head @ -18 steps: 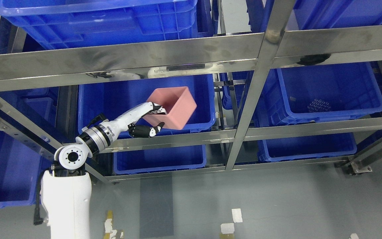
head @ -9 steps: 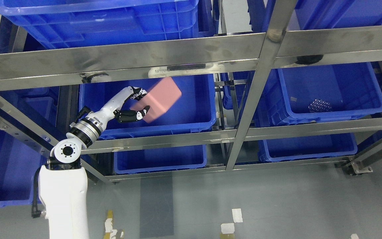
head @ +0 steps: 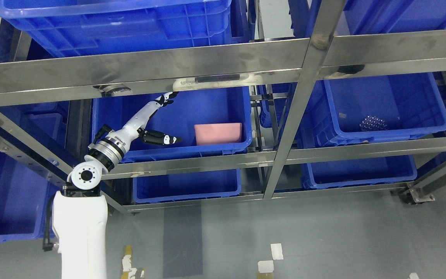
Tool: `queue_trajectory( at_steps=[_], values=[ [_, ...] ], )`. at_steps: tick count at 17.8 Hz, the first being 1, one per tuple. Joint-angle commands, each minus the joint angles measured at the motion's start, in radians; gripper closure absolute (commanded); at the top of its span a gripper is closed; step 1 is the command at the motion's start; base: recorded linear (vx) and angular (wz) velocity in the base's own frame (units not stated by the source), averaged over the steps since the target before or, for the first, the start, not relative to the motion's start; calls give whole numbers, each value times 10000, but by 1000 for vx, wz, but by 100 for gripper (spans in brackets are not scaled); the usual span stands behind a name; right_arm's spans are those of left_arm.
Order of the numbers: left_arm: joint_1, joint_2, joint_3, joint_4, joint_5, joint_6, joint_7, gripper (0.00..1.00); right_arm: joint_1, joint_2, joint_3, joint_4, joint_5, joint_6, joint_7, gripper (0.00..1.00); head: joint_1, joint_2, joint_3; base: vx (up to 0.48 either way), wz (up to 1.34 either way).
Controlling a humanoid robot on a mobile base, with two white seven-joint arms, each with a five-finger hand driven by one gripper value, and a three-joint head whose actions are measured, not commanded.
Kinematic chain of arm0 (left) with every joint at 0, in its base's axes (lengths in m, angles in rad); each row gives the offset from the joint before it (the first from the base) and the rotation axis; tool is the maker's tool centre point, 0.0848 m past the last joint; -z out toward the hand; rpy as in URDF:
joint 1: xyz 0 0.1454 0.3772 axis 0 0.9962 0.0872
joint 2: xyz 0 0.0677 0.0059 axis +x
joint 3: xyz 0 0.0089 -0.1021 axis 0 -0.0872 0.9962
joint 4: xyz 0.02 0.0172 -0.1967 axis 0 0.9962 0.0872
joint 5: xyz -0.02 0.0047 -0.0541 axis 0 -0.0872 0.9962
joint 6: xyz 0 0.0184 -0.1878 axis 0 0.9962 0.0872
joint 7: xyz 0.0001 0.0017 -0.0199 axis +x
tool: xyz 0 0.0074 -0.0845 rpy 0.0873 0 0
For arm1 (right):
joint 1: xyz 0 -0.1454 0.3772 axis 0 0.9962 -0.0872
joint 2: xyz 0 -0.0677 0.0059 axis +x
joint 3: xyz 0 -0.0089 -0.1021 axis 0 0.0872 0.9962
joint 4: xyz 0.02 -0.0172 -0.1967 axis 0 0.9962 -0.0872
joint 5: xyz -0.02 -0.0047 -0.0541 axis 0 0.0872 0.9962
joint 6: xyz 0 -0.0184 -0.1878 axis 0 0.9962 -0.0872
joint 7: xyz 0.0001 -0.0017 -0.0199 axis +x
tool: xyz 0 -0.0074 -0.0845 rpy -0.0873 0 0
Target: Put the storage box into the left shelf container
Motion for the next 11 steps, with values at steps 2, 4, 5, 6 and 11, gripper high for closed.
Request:
queue_trajectory(
  at_steps=[2, 4, 5, 6, 11],
  values=[
    [1701, 175, -1193, -1295, 1526, 278, 2297, 1, -184, -175, 0, -175, 0, -8, -7, 1, 0, 0, 0, 0, 0],
    [2515, 175, -1606, -2169, 1557, 279, 4746, 1, -184, -175, 0, -175, 0, -8, -7, 1, 0, 0, 0, 0, 0],
    [2762, 175, -1882, -2477, 1603, 294, 5854, 1, -184, -175, 0, -175, 0, -8, -7, 1, 0, 0, 0, 0, 0],
    [3007, 175, -2219, -2784, 1724, 294, 6761, 1, -184, -175, 0, -175, 0, -8, -7, 1, 0, 0, 0, 0, 0],
    [3424, 175, -2791, -3616, 2887, 660, 7506, 1, -184, -175, 0, -175, 0, -8, -7, 1, 0, 0, 0, 0, 0]
  ],
)
